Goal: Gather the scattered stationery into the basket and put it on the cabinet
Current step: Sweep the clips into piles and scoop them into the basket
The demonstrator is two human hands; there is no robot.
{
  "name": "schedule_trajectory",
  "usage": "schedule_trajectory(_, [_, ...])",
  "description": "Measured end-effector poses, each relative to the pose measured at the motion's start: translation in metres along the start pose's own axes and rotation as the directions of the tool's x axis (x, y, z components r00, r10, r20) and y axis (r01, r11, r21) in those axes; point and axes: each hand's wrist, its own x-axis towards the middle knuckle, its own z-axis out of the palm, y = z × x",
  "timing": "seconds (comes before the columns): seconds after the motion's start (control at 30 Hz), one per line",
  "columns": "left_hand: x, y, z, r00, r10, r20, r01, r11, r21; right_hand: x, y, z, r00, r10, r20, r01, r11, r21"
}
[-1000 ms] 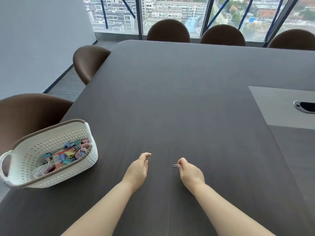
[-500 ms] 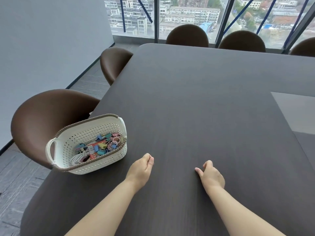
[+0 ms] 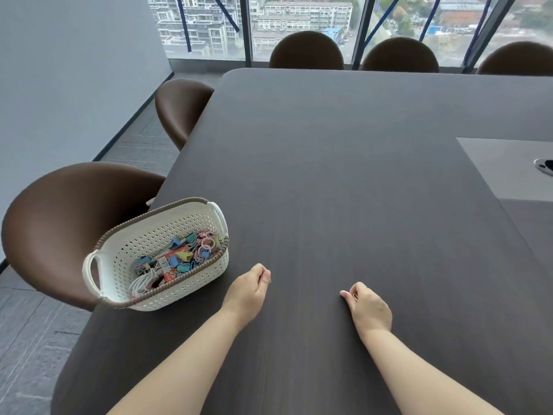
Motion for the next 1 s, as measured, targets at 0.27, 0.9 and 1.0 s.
schedule_trajectory(0.27, [0.002,0.001,0.006,0.998,0.031,0.061,-0.032,0.999,0.013,-0.012,0.001,-0.001,0.998,-0.028,0.051,0.031,0.998,-0.059])
schedule_trajectory(0.9, [-0.005,0.002,0.022,0.995,0.023,0.095,-0.026,0.999,0.028,-0.023,-0.003,-0.003,0.980,0.046,0.195,-0.030,0.996,-0.086])
schedule_trajectory(1.0, [-0.006,0.003,0.023,0.996,0.027,0.089,-0.029,0.999,0.017,-0.021,-0.004,-0.009,0.968,0.058,0.244,-0.040,0.996,-0.075])
